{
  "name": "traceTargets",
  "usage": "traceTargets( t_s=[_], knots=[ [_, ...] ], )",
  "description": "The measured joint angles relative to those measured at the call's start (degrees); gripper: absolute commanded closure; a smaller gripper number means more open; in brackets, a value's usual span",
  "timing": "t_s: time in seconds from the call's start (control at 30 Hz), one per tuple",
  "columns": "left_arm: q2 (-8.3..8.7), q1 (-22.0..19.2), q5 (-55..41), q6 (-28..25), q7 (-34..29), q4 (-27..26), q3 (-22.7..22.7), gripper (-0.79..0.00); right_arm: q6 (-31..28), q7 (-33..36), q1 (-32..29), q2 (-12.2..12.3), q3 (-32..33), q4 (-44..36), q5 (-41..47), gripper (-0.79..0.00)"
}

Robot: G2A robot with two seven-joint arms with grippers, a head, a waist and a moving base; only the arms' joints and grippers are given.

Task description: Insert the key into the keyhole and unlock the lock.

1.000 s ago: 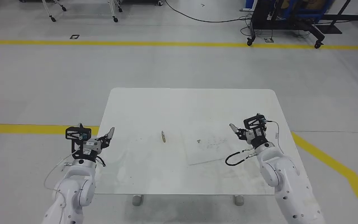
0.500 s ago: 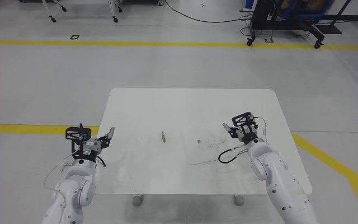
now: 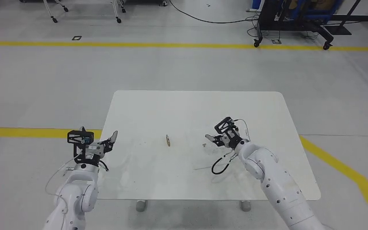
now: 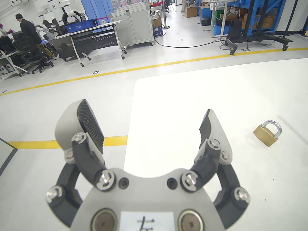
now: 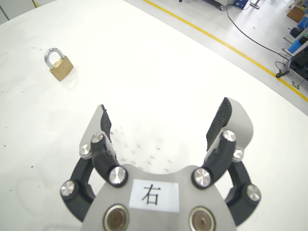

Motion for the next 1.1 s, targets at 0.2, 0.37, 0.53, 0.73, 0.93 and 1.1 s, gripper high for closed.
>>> traceTargets(
  t_s=[0.2,0.37,0.53,0.73,0.93,1.1],
  knots=[
    [0.0,0.0,0.0,0.0,0.0,0.0,0.0,-0.785,-14.2,-1.2,2.8,0.8,-0.3,4.2,-2.3,-0.785],
    [0.0,0.0,0.0,0.0,0.0,0.0,0.0,-0.785,-15.4,1.0,5.0,0.7,-2.6,6.3,-6.1,-0.745],
    [0.0,0.0,0.0,0.0,0.0,0.0,0.0,-0.785,-20.6,0.3,6.8,0.8,-4.1,8.3,-7.1,-0.585],
    [0.0,0.0,0.0,0.0,0.0,0.0,0.0,-0.785,-25.4,1.7,9.6,0.7,-5.7,12.2,-6.0,-0.419],
    [0.0,0.0,0.0,0.0,0.0,0.0,0.0,-0.785,-26.0,3.2,11.5,0.3,-7.7,13.6,-5.3,-0.142],
    [0.0,0.0,0.0,0.0,0.0,0.0,0.0,-0.785,-26.9,2.1,12.0,0.4,-8.1,13.8,-5.7,0.0]
  ],
)
